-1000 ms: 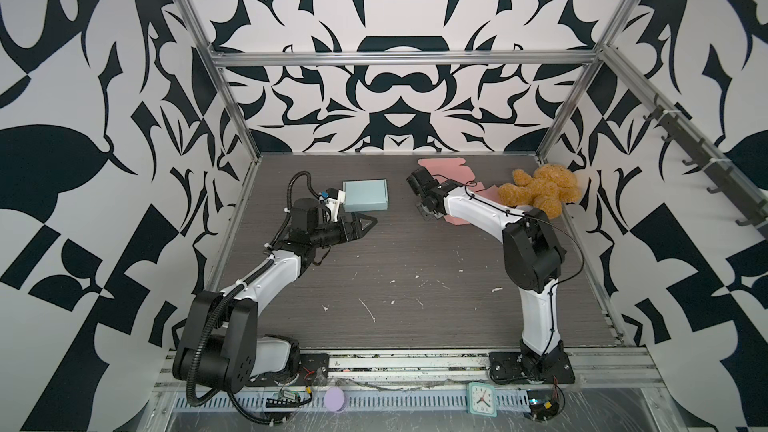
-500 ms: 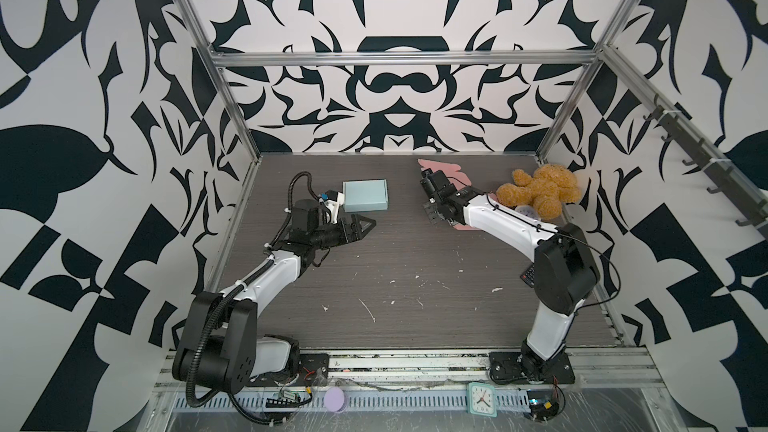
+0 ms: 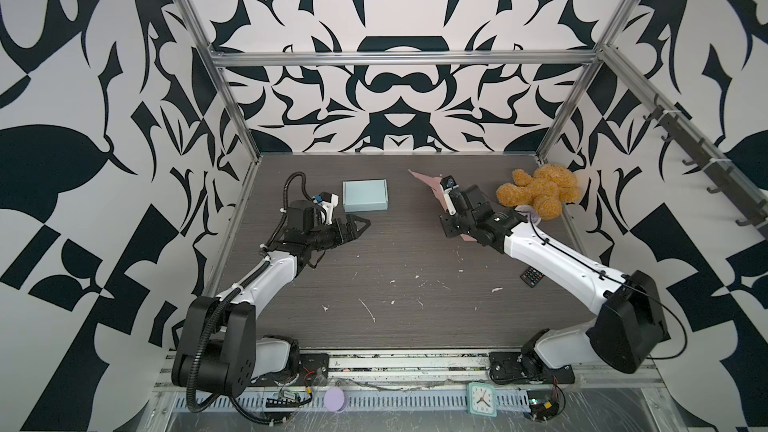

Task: Fold the paper box
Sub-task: 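Drag the pink blank toward the robot with the right gripper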

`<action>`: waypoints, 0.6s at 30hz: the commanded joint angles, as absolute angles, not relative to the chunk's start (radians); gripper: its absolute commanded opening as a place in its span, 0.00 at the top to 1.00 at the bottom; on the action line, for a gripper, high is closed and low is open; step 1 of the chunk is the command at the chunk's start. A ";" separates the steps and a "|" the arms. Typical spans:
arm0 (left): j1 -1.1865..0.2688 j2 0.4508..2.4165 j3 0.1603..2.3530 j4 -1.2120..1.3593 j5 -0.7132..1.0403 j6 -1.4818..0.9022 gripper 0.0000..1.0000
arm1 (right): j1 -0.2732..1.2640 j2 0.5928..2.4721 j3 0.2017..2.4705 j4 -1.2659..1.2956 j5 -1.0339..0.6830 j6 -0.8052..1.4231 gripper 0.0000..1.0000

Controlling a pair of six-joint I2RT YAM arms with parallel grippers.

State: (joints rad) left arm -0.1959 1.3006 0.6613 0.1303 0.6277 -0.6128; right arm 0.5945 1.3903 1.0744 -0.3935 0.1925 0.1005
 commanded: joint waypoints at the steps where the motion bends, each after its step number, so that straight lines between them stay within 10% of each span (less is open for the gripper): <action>1: -0.183 1.282 0.678 0.110 0.635 -0.611 0.00 | 0.608 1.349 1.040 -0.331 0.121 0.080 0.99; 18: -0.151 1.282 0.692 0.071 0.638 -0.575 0.00 | 0.655 1.054 0.815 -0.318 -0.005 0.114 0.99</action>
